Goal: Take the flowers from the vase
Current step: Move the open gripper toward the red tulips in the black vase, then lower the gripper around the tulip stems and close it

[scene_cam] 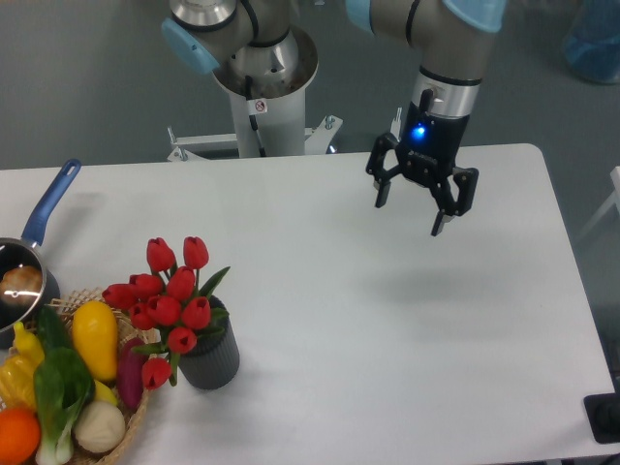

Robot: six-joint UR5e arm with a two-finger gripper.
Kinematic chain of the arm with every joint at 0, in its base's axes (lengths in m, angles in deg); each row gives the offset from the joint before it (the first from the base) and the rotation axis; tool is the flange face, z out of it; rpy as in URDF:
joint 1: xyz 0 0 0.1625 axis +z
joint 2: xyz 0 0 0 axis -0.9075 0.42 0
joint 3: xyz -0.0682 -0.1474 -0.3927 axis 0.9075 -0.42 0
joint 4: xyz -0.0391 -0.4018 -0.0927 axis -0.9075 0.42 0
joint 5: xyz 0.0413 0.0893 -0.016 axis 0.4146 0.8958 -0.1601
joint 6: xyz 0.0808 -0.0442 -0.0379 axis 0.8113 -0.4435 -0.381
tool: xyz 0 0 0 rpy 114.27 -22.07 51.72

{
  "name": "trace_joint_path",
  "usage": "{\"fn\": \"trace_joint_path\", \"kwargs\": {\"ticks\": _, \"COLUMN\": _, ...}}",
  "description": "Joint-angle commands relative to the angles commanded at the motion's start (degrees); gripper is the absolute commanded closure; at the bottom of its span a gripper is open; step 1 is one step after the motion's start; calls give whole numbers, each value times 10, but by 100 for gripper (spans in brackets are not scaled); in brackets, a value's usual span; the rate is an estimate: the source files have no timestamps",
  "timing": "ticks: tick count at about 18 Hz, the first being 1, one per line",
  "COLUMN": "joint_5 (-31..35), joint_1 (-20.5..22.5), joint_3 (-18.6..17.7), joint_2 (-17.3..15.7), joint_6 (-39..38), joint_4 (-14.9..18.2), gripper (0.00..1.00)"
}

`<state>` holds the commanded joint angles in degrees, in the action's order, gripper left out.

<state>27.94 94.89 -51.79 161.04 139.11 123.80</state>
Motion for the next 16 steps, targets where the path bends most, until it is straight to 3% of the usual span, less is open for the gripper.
{"fn": "trace_joint_path", "kwargs": {"ticks": 5, "joint_5": -74, "joint_1": -44, "joint_3": 2, "joint_2": 25, "joint_6": -31, "joint_4": 0, "gripper": 0}}
{"fn": "trace_joint_path", "kwargs": {"ticks": 11, "joint_5": -187, "joint_1": -107, "joint_3": 11, "joint_2": 119, "joint_6": -25, "joint_4": -2, "gripper": 0}}
{"fn": "trace_joint_path", "kwargs": {"ticks": 16, "joint_5": -227, "joint_1": -125, "joint_3": 1, "joint_2": 123, "joint_6": -33, "joint_4": 0, "gripper": 0}}
